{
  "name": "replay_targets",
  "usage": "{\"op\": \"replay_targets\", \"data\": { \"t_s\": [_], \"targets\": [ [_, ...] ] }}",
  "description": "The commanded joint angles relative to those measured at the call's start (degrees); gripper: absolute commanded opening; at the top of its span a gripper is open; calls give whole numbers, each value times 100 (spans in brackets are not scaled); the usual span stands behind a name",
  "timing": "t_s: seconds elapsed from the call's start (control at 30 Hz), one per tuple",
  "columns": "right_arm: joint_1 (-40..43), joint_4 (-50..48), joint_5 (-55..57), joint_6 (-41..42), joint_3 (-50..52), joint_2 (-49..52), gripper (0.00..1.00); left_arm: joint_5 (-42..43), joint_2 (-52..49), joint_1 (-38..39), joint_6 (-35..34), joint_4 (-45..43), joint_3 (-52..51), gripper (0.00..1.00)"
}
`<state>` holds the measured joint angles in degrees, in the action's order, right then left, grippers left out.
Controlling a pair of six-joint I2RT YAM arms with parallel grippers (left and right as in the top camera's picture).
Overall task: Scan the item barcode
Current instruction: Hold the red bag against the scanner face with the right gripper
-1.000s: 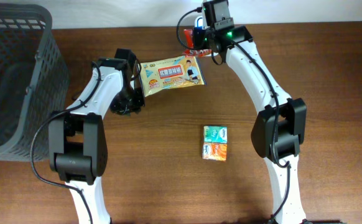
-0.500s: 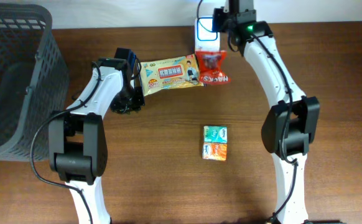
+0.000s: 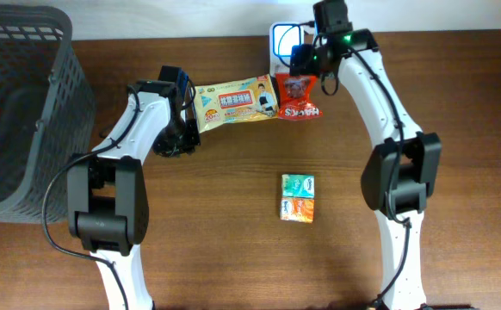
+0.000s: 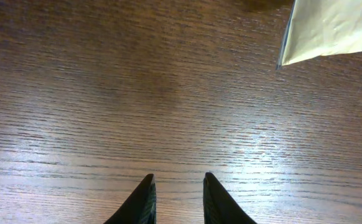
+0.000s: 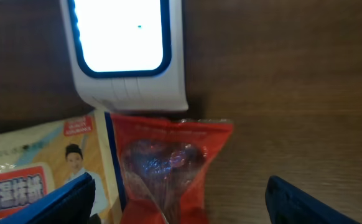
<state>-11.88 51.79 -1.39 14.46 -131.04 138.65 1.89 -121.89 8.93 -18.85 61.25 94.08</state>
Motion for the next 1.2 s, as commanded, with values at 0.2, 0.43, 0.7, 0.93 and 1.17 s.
{"op": "replay_targets", "data": {
  "t_s": [0.2,0.43,0.7,0.93,1.17],
  "targets": [
    [-374,101,-243,-61,-42,1010,74,-42,-57,-11,92,13,122,24],
    [-446,164,251,4,-31,1213,4,-42,-57,-11,92,15,122,25],
    [-417,485,199,101,-57,474,4,-42,-57,-11,92,33,122,25],
    [-417,-264,170,-66,-57,-341,4,-42,-57,-11,92,33,122,25],
    [-424,-1851,173,-66,-52,-201,4,-42,-57,-11,92,28,122,25]
  ]
}}
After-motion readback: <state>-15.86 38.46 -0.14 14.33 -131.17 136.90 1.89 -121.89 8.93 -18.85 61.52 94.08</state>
